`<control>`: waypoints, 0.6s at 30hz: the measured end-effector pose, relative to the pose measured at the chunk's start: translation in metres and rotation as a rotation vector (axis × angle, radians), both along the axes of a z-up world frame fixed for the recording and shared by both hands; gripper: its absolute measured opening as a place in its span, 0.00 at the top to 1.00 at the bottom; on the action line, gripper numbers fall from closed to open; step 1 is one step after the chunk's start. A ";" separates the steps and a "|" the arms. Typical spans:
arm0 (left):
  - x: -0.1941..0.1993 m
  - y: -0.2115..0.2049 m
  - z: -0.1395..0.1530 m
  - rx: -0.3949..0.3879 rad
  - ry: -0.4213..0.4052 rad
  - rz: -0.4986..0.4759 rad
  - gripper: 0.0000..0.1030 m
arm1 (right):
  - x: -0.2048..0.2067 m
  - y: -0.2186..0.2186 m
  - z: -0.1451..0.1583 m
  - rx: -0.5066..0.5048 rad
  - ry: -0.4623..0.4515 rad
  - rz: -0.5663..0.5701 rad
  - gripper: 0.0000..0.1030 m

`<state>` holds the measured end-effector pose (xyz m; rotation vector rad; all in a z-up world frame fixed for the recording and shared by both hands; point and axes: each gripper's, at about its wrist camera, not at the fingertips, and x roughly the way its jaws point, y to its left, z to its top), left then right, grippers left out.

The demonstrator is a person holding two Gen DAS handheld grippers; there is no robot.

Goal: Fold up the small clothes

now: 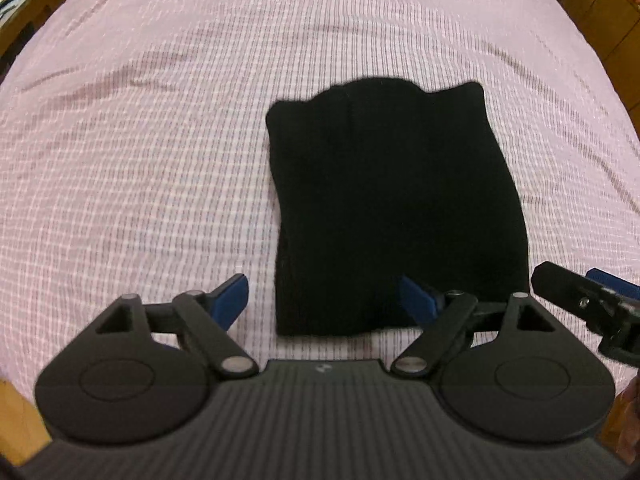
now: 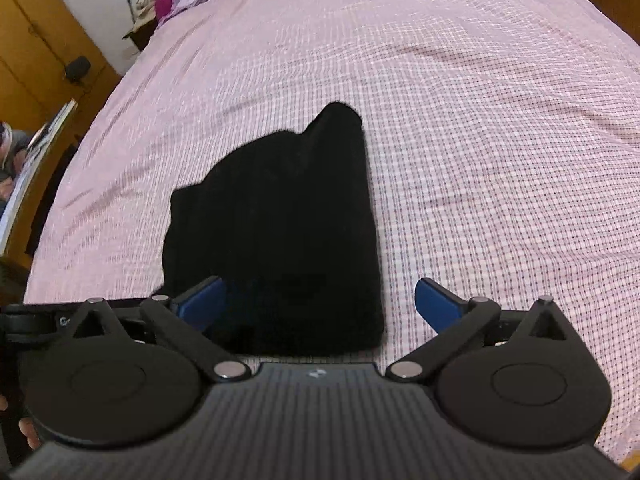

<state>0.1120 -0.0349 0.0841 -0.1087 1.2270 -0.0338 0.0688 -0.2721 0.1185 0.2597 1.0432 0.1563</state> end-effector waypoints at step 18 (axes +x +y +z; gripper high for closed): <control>-0.016 -0.004 -0.012 0.018 0.041 0.008 0.18 | -0.016 0.008 -0.016 -0.027 0.051 0.038 0.00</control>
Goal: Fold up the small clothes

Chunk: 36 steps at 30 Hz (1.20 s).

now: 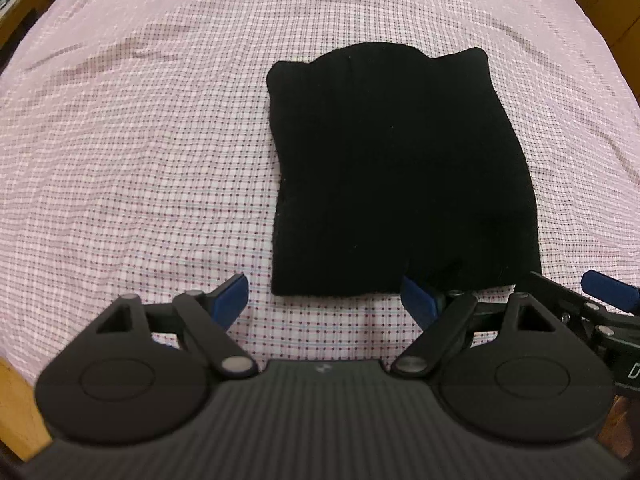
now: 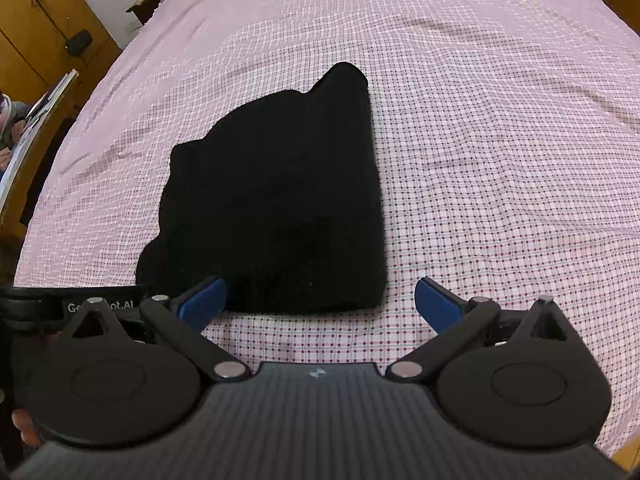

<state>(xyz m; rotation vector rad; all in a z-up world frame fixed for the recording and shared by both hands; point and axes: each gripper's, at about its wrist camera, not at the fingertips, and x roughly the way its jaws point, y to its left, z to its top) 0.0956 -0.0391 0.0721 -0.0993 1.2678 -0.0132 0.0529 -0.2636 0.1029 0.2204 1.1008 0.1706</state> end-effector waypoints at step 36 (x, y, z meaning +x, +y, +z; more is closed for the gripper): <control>0.004 -0.002 -0.006 0.024 -0.006 -0.032 0.18 | 0.006 0.000 -0.008 0.002 0.032 0.005 0.00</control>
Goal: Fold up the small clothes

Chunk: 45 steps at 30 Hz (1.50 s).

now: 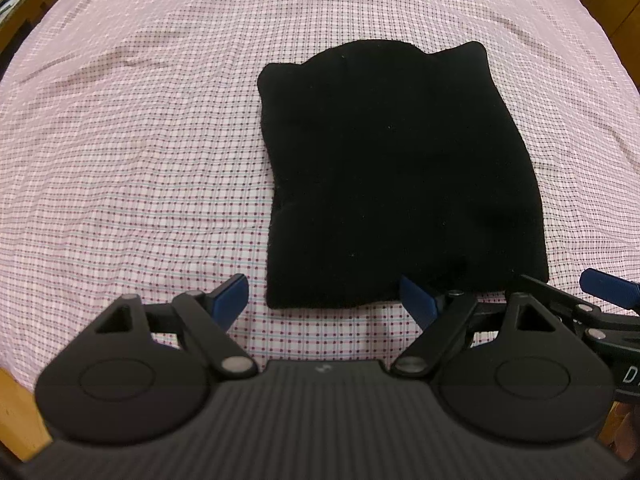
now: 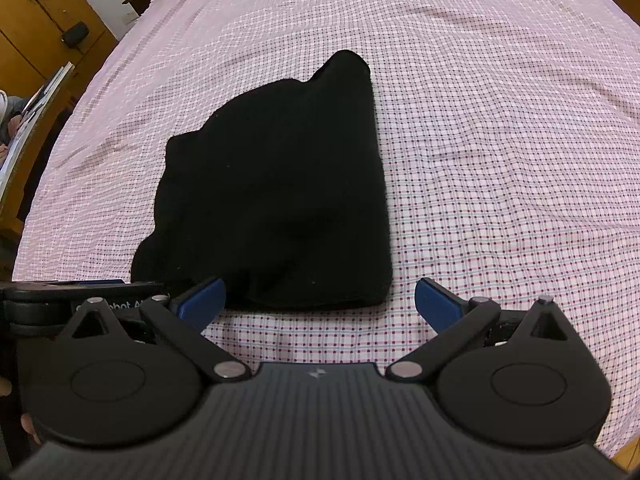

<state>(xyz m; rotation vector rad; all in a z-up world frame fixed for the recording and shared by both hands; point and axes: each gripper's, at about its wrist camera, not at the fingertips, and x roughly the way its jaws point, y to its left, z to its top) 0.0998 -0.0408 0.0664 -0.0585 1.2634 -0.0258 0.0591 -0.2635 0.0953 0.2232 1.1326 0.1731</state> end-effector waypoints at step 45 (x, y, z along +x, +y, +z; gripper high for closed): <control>0.005 0.000 -0.005 0.022 0.018 0.006 0.18 | 0.003 0.001 -0.002 -0.004 0.010 -0.002 0.00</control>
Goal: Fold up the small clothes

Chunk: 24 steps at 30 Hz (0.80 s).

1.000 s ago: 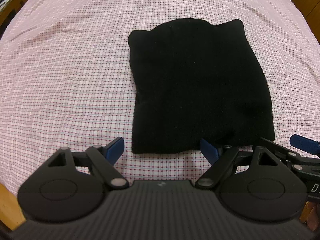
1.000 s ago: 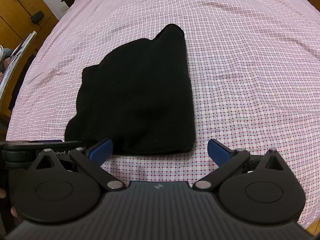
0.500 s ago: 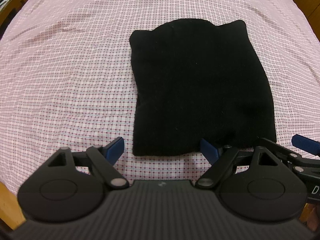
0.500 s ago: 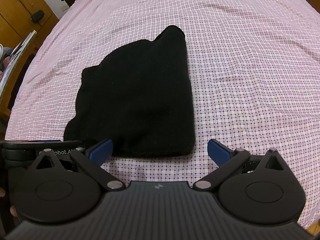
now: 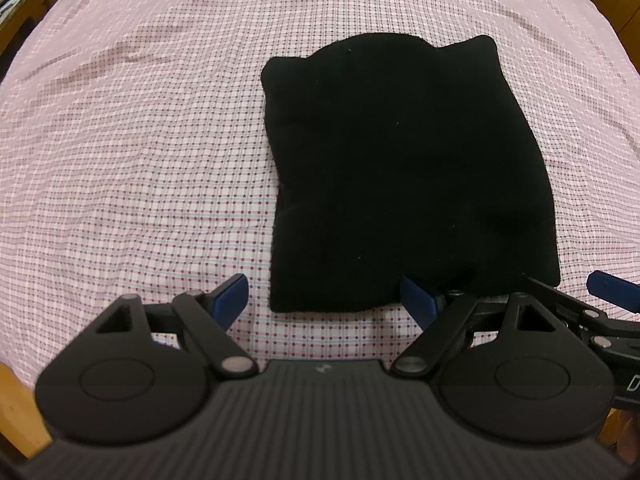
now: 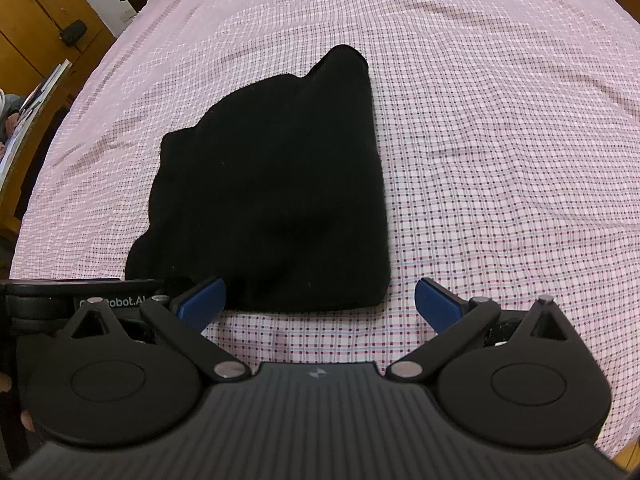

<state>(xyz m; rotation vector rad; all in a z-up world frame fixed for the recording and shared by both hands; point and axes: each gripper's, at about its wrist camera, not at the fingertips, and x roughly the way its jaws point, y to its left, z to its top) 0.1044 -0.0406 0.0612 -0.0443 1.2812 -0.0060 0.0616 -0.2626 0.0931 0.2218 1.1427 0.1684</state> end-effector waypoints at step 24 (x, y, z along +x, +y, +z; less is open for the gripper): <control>0.001 -0.001 -0.005 0.003 0.048 0.002 0.18 | -0.001 -0.001 -0.002 0.001 0.002 0.000 0.00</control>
